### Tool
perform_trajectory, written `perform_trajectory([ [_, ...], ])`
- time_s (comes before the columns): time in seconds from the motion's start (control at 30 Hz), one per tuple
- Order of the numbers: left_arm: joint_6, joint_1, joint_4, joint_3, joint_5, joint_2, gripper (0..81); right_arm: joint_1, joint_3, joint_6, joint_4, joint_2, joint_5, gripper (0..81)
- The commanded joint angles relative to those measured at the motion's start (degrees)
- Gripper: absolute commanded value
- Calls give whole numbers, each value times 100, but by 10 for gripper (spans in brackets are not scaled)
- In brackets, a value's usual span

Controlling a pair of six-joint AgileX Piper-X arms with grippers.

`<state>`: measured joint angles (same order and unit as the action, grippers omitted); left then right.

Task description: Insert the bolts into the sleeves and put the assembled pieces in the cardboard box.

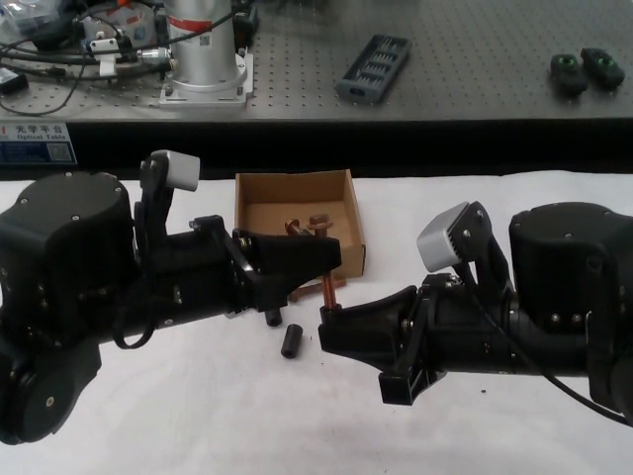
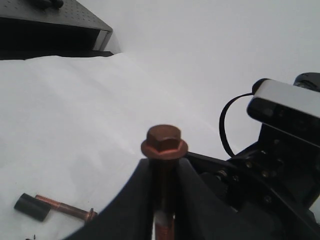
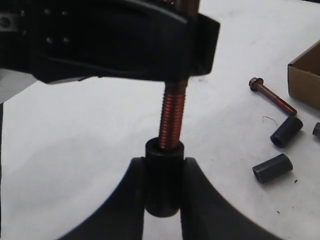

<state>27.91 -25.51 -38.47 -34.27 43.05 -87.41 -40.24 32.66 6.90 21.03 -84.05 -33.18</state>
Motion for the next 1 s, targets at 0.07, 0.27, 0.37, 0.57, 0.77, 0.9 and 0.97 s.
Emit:
perform_trajectory([
  [0.07,-88,0,-61,-25,-46,11,6,18,9,-6,501,62,67,7],
  [0.27,43,0,-62,-25,143,11,6,18,9,56,563,62,176,7],
  [0.37,42,0,-62,-25,268,11,6,18,9,259,698,62,176,7],
  [0.57,-510,0,69,-25,285,11,6,18,9,512,1072,62,176,7],
  [0.77,-937,0,108,-25,331,11,6,18,9,654,1144,62,176,7],
  [0.9,-1077,17,108,-25,207,11,99,18,9,641,1080,62,179,6],
  [0.97,-1140,17,108,-25,74,11,272,18,9,641,1013,62,179,6],
])
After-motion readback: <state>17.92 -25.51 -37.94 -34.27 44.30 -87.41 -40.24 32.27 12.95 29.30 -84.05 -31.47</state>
